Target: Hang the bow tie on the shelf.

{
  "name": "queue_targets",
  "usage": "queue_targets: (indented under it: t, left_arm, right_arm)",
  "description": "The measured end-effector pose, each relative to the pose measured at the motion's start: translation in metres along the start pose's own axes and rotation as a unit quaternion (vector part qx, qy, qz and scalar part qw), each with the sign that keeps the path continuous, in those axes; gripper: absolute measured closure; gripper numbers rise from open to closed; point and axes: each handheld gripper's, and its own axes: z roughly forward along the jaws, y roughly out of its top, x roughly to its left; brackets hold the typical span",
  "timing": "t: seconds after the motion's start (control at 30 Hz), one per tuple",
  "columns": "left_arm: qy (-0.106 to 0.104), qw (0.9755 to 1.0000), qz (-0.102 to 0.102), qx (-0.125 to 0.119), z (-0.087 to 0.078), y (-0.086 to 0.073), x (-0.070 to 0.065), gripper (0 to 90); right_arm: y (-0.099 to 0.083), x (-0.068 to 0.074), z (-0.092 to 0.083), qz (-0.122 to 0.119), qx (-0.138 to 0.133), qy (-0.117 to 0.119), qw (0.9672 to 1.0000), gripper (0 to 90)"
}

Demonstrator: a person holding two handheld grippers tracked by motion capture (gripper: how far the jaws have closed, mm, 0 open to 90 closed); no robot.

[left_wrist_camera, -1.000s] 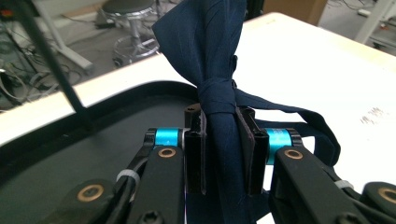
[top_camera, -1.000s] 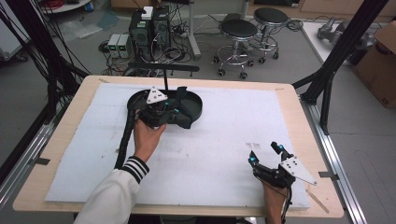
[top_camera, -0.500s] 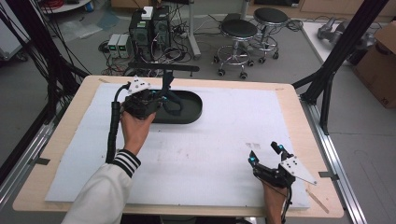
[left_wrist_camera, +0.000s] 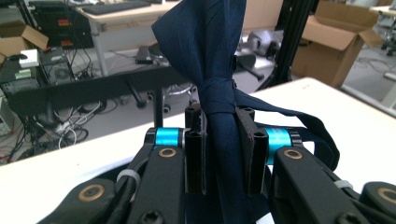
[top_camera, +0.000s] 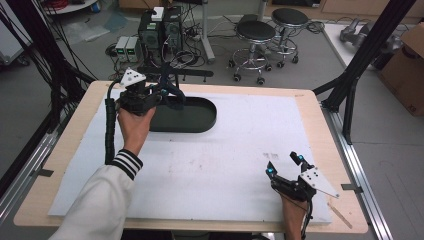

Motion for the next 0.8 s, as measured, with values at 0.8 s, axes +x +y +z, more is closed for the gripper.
queue_targets:
  t: [0.8]
  left_arm:
    - [0.021, 0.9995, -0.013, -0.019, 0.039, 0.019, 0.053, 75.5]
  right_arm:
    - [-0.001, 0.001, -0.001, -0.004, -0.005, -0.001, 1.0, 11.3]
